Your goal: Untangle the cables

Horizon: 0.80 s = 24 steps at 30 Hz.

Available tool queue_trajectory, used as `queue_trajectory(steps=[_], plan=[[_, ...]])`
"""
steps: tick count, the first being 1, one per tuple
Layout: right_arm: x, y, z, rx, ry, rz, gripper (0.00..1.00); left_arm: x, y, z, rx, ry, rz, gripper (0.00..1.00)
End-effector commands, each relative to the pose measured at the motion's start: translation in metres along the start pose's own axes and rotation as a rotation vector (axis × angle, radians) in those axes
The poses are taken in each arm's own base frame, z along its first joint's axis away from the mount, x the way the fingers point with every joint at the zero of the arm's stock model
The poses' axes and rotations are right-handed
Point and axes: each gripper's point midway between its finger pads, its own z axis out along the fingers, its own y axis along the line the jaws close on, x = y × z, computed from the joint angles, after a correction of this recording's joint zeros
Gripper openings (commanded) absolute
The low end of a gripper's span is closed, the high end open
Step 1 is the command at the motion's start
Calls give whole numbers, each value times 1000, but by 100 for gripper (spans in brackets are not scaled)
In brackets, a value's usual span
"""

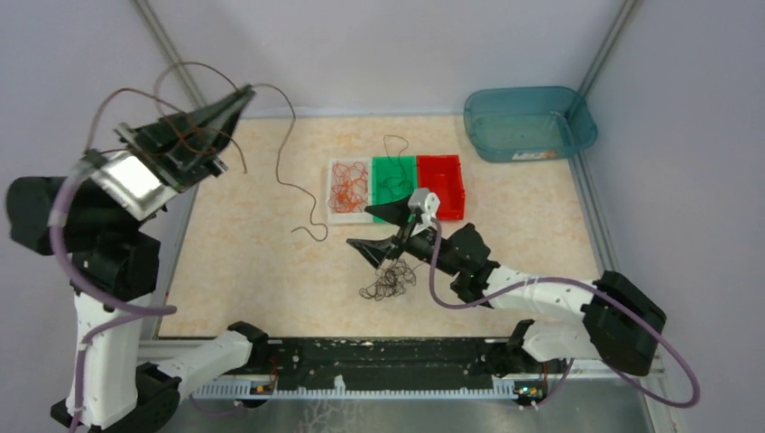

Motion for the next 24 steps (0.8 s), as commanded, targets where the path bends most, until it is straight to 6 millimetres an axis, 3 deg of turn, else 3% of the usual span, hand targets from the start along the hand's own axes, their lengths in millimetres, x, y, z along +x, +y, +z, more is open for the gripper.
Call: queue_trajectory(steps=[1,7,11,16,20,22,24], plan=[[-47,18,4,-66,-43,-68,87,54,-68,-18,179,139,-325,0],[-90,30,2,-114,-126,-108,89,91,-145,-46,409,294,-706,0],[-94,44,4,-194,-139,-92,88,102,-181,-67,509,359,-891,0],[-94,51,4,-236,-174,-71,85,109,-209,-88,580,413,-1051,0],[-94,54,9,-258,-184,-66,80,112,-218,-96,585,427,-1106,0],[-95,60,10,-298,-187,-61,71,115,-221,-98,584,436,-1122,0],[-94,68,11,-348,-177,-58,55,116,-222,-98,582,435,-1130,0]])
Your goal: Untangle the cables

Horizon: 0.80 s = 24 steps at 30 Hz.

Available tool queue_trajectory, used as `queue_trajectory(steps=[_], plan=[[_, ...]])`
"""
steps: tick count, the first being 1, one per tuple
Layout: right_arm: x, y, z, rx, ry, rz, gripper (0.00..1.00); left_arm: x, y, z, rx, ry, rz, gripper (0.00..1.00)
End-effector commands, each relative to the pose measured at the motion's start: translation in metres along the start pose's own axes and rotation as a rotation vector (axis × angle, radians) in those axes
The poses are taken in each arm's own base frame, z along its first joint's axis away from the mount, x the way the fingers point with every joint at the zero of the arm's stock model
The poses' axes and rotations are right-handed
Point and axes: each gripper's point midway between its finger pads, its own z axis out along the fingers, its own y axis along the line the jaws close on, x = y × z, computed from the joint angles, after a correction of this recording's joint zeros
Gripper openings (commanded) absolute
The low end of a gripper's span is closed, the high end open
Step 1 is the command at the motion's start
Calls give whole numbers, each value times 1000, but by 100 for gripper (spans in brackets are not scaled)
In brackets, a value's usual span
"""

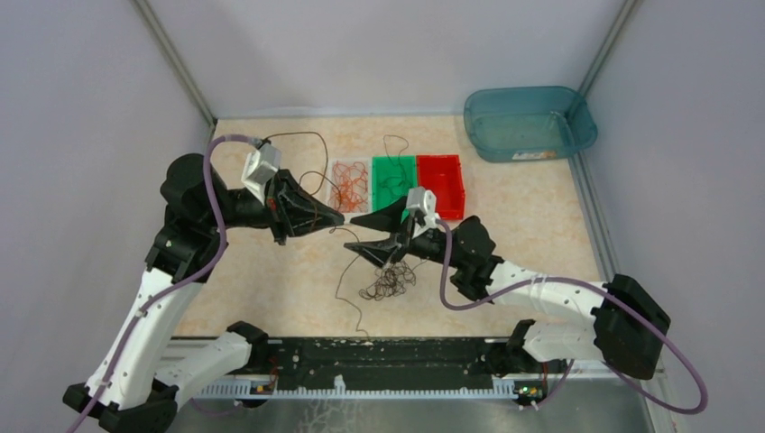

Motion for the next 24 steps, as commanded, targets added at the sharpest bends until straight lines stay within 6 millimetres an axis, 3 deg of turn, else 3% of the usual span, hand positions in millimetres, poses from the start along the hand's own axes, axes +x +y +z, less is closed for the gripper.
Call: queue_trajectory(steps=[1,4,10,15,16,18,20,22,24], plan=[[-35,22,15,-141,-93,-19,44,-3,-14,-1,49,-19,-23,0],[-31,26,17,-175,-68,-11,0,-4,-13,-1,44,-27,-18,0],[-38,30,16,-187,-63,3,0,-2,-6,-1,7,-33,-6,0],[-52,36,6,-189,-85,0,0,19,40,-7,-235,-15,23,9],[-54,34,4,-169,-90,0,0,29,51,-10,-284,8,23,22],[-54,25,1,-115,-86,7,0,58,62,-13,-314,90,16,70],[-54,10,0,-46,-74,15,0,83,71,-15,-329,171,-16,97],[-56,-8,-3,20,-70,19,0,96,80,-16,-353,231,-52,100],[-61,-33,-10,110,-76,10,0,97,84,-16,-359,259,-51,100]])
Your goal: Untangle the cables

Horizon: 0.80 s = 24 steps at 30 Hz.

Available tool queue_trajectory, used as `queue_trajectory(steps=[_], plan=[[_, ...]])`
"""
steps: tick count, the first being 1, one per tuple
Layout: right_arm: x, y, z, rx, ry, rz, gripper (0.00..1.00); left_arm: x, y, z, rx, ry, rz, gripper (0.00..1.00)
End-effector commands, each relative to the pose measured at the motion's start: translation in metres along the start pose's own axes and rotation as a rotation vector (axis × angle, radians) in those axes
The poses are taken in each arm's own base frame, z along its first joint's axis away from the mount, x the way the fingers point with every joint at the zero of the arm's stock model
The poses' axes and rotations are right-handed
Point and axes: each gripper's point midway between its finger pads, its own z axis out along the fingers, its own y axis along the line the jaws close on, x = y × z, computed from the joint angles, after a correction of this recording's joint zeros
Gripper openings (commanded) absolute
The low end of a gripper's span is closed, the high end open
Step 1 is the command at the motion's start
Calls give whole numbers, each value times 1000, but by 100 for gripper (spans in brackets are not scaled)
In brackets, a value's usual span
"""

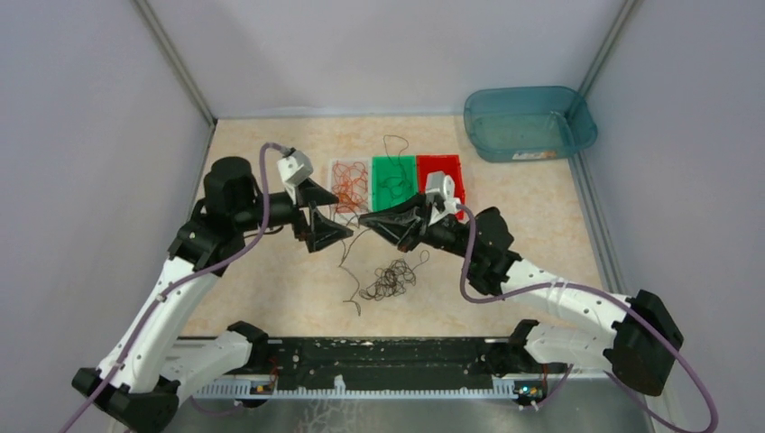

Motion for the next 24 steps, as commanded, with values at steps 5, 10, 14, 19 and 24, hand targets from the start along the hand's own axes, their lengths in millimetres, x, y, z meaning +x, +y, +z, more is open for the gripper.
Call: queue_trajectory(steps=[5,10,14,19,24], plan=[[-38,-96,-34,387,-46,-101,0,23,23,-1,-83,129,55,100],[-48,-145,-65,571,-25,-185,0,16,23,-4,-93,112,96,100],[-66,-169,-83,642,-56,-202,0,11,16,-4,-55,94,116,100],[-86,-194,-96,715,-74,-244,0,4,9,-3,-14,90,116,100],[-116,-204,-103,742,-159,-254,0,-5,20,-6,-85,61,172,100]])
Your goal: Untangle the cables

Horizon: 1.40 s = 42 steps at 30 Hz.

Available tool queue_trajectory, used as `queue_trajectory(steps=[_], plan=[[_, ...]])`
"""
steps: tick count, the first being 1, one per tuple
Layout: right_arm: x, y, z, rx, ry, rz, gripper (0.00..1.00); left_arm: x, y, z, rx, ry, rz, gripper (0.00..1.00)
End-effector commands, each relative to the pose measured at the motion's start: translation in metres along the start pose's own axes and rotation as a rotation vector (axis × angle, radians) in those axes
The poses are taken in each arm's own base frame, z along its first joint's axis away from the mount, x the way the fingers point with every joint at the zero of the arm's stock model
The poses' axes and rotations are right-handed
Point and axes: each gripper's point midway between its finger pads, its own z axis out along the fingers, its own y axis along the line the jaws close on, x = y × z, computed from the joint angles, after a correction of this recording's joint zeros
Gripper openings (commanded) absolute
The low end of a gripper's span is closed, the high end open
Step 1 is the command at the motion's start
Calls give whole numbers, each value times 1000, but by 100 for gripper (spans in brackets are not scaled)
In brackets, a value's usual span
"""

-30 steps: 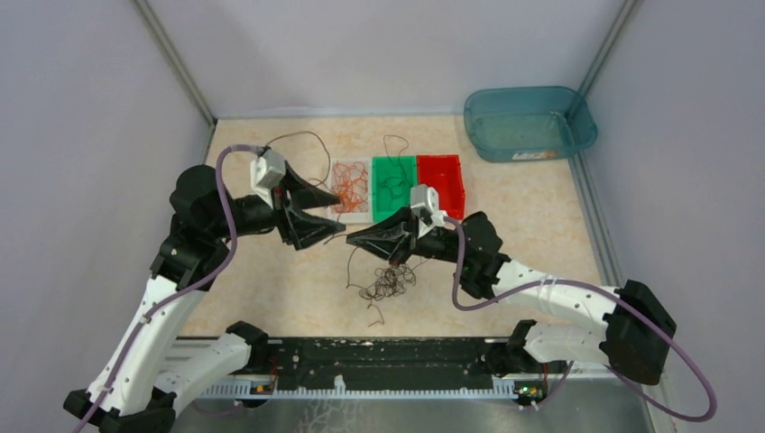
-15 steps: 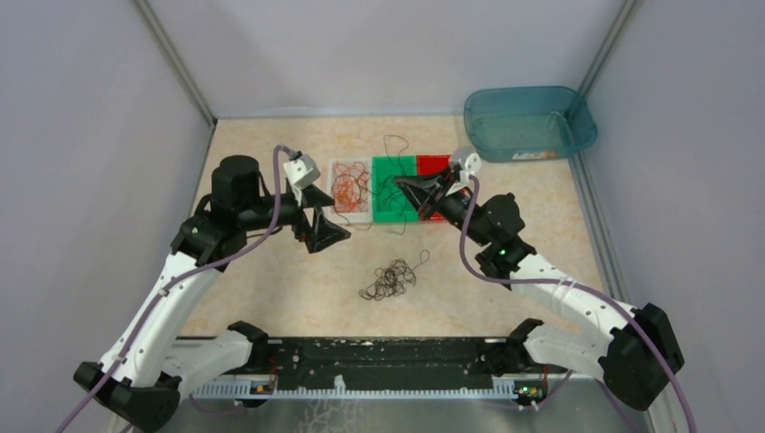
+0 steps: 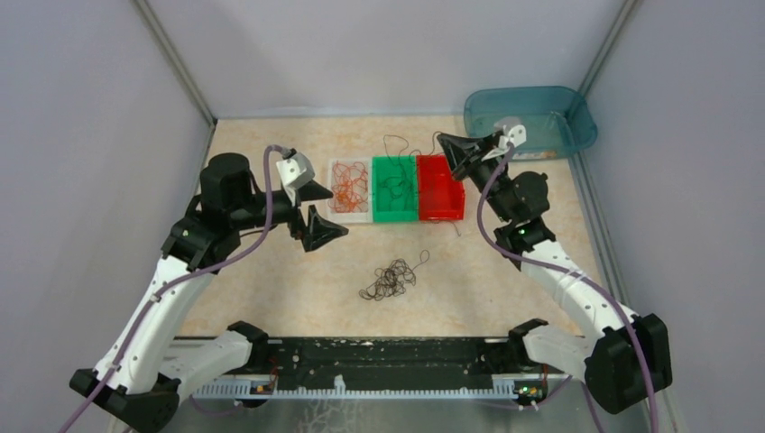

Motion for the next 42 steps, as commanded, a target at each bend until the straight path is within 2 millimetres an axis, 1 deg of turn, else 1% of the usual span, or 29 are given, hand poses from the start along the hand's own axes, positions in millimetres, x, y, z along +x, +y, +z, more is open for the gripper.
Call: queue_trajectory(steps=[1,5,11,14,19,22,27,33,37,42], plan=[[-61,-9,8,16,-166,3,0,-16,6,-7,-50,-46,86,100],[-84,-13,12,25,-209,-10,0,-12,8,-8,-66,-42,115,100],[-109,-24,19,65,-252,-78,0,-11,6,-10,-63,-45,123,100],[-118,-28,25,80,-266,-112,0,-12,5,-11,-64,-46,132,100],[-122,-35,33,100,-271,-147,0,-11,6,-12,-67,-43,142,100],[-118,-41,36,115,-271,-162,0,-10,6,-12,-66,-40,146,100],[-105,-55,40,156,-250,-180,0,-12,6,-13,-69,-42,158,100],[-83,-75,43,215,-216,-193,0,-12,5,-14,-69,-42,160,100],[-65,-89,45,258,-177,-224,0,-13,5,-15,-69,-43,165,100],[-46,-100,45,292,-139,-246,0,-12,5,-14,-67,-38,169,100]])
